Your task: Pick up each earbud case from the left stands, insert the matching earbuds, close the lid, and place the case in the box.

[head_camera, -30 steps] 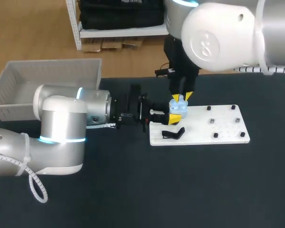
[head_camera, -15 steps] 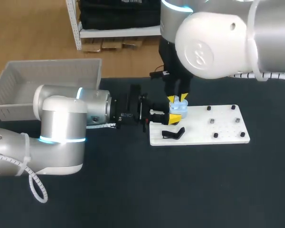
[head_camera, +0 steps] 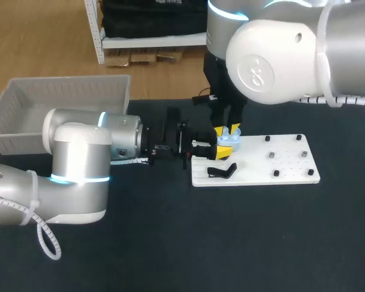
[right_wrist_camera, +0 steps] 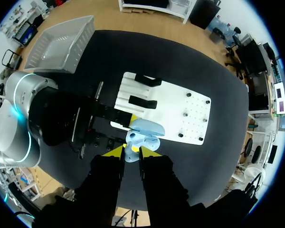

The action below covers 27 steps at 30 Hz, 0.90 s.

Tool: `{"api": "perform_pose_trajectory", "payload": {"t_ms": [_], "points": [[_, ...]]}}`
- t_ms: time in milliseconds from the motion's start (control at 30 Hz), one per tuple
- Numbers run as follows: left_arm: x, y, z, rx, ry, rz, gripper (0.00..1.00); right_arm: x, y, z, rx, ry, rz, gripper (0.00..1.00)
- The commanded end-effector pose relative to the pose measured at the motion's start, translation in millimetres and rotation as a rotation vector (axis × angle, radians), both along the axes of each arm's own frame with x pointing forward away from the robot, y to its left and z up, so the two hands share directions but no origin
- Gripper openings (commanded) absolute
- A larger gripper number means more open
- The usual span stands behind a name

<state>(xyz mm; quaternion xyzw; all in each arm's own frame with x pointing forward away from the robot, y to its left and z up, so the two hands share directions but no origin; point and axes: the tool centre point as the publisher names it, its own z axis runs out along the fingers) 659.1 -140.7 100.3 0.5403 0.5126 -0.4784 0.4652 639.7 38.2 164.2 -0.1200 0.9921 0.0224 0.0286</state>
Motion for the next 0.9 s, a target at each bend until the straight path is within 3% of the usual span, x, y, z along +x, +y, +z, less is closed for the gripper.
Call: {"api": "perform_pose_trajectory", "payload": {"t_ms": [33,900], "points": [[0.7,-0.3,-0.4,-0.001,0.0,-0.001,0.0,-1.4,-1.7,-1.3,0.009,-0.003,-0.002,0.0],[0.7,-0.3,-0.4,-0.001,0.0,-0.001,0.0,1.6,-3.5,-10.2,0.01,-0.003,-0.016,0.0]]}}
